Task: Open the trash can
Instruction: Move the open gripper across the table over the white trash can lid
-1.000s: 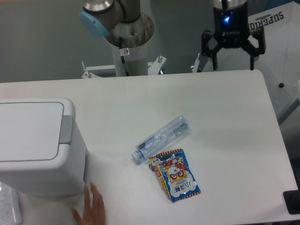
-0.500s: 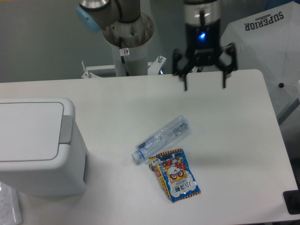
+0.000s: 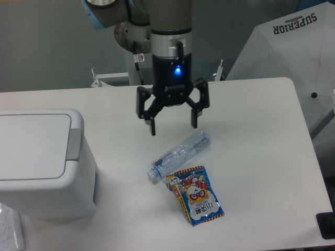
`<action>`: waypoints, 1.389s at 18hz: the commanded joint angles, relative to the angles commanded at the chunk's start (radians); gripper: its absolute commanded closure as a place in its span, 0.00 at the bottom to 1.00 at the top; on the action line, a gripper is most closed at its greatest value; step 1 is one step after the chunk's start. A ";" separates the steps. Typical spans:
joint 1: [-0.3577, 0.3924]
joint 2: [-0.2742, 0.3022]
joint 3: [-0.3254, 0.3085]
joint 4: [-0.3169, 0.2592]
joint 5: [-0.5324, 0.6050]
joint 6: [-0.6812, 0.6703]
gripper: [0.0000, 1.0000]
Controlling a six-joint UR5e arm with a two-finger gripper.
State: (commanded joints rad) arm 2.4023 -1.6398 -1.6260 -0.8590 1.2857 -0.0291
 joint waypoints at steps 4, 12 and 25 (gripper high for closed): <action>-0.069 -0.024 -0.002 0.000 -0.002 0.005 0.00; -0.123 -0.048 0.002 0.028 -0.003 0.012 0.00; -0.169 -0.064 -0.014 0.034 0.001 0.028 0.00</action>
State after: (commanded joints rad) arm 2.2335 -1.7043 -1.6398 -0.8253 1.2870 -0.0015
